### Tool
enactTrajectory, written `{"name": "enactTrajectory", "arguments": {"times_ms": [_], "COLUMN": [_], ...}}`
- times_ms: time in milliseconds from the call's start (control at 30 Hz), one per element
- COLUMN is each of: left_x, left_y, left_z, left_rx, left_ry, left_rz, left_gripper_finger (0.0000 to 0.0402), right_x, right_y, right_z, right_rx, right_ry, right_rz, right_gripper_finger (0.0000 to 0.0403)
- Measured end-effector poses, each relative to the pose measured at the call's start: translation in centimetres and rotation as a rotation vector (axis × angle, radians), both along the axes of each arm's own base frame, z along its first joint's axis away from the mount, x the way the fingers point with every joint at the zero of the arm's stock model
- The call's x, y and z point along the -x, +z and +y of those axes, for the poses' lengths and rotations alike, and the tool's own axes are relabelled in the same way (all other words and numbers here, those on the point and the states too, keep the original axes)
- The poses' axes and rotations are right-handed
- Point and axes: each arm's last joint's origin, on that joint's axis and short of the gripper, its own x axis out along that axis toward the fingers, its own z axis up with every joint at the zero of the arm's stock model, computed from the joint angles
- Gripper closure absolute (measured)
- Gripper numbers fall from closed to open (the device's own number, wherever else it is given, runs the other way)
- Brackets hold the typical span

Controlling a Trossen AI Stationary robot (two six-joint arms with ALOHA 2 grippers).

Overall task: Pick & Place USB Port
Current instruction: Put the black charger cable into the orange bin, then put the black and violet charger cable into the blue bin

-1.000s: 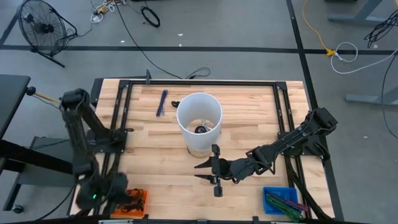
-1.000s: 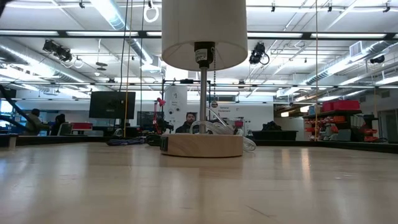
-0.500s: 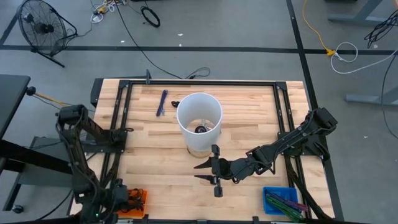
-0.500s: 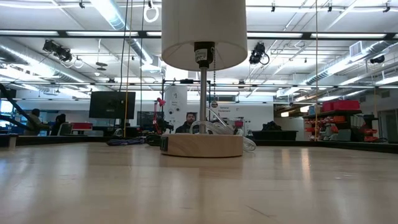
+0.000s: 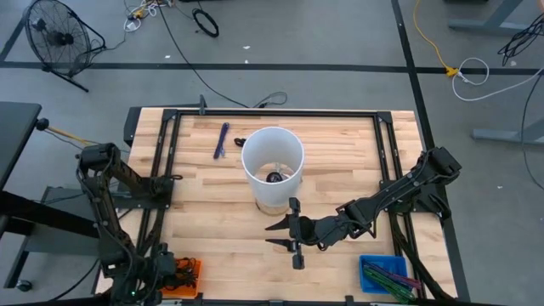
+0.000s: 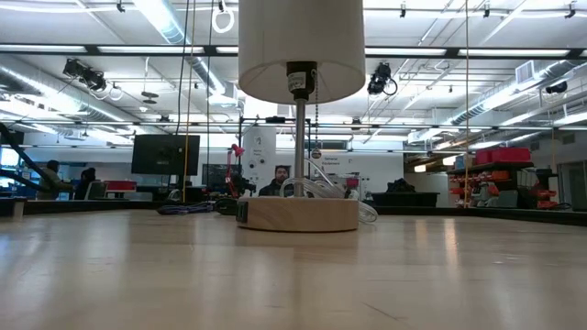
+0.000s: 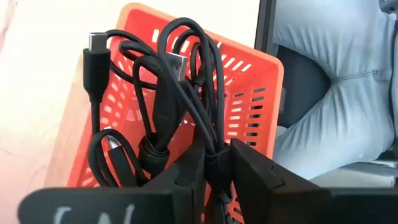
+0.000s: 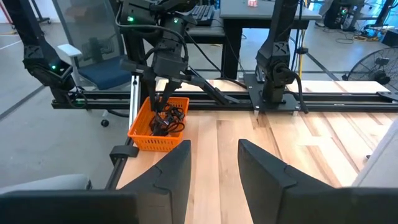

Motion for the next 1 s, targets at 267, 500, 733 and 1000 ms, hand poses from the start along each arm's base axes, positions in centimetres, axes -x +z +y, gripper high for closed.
{"name": "enactTrajectory", "arguments": {"times_ms": [267, 500, 733, 1000], "left_x": [-0.04, -0.07, -0.09, -0.32], "left_y": [0.03, 0.03, 0.1, 0.24], "left_z": [0.0, 0.01, -0.19, -0.21], "left_rx": [-0.018, -0.026, -0.001, -0.046], "left_ry": [-0.02, -0.026, -0.03, -0.064], "left_rz": [-0.023, -0.035, -0.032, -0.116], "left_gripper_finger": [0.0325, 0.0331, 0.0291, 0.0237], "right_x": [0.0, 0.0, 0.0, 0.0], "right_y": [-0.01, -0.01, -0.01, -0.01], "right_z": [0.0, 0.0, 0.0, 0.0], "right_rx": [0.0, 0.0, 0.0, 0.0], "right_ry": [0.0, 0.0, 0.0, 0.0], "right_rz": [0.001, 0.001, 0.001, 0.001], "right_gripper_finger": [0.0271, 0.0271, 0.0271, 0.0271]}}
